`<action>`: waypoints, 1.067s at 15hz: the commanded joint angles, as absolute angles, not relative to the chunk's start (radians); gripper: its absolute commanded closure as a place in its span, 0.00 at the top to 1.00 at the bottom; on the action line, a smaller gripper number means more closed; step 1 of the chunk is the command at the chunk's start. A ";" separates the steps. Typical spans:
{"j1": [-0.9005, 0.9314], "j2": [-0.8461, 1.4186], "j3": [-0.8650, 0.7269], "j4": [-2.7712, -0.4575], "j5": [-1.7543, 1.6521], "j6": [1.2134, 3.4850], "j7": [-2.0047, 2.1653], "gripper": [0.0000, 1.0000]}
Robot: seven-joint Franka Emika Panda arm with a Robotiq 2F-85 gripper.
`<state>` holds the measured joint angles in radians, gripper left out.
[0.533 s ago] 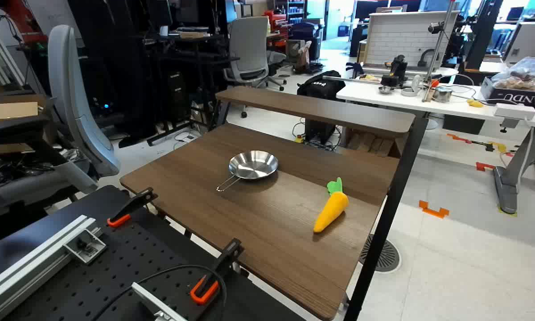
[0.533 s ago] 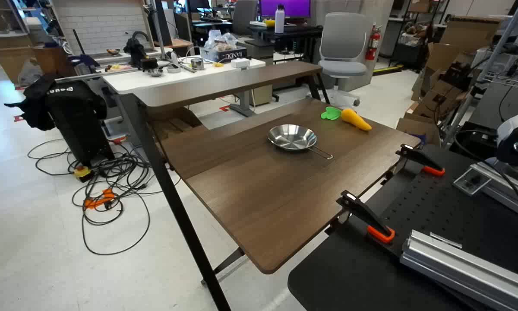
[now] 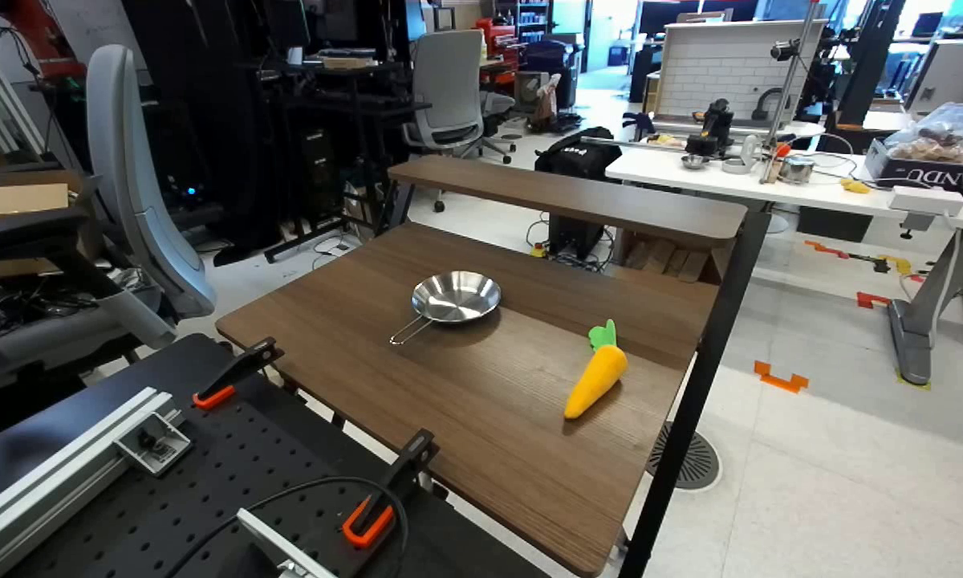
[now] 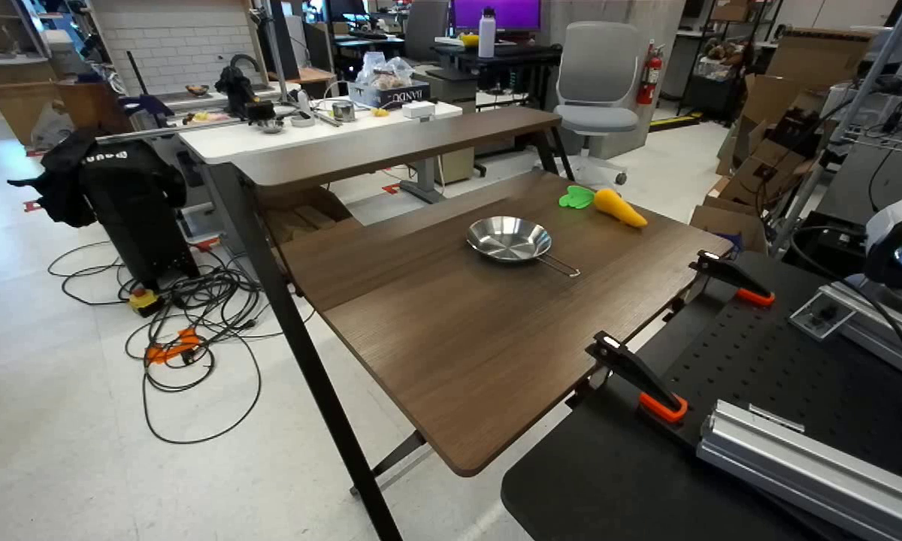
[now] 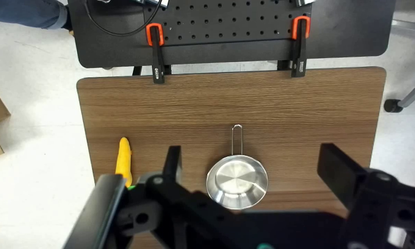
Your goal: Put the carrot on the silver pan
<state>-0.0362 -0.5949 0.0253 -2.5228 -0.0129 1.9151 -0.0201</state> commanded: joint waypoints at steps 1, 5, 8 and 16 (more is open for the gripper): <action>-0.024 -0.581 0.011 -2.520 -0.014 1.913 -0.016 1.00; -0.032 -0.538 0.005 -2.529 -0.023 1.945 -0.015 1.00; -0.042 -0.479 -0.008 -2.544 -0.032 2.025 -0.018 1.00; -0.096 -0.189 -0.061 -2.526 -0.084 2.342 -0.008 1.00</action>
<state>-0.0722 -0.3182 -0.0407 -2.5639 -0.0544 2.2464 -0.0199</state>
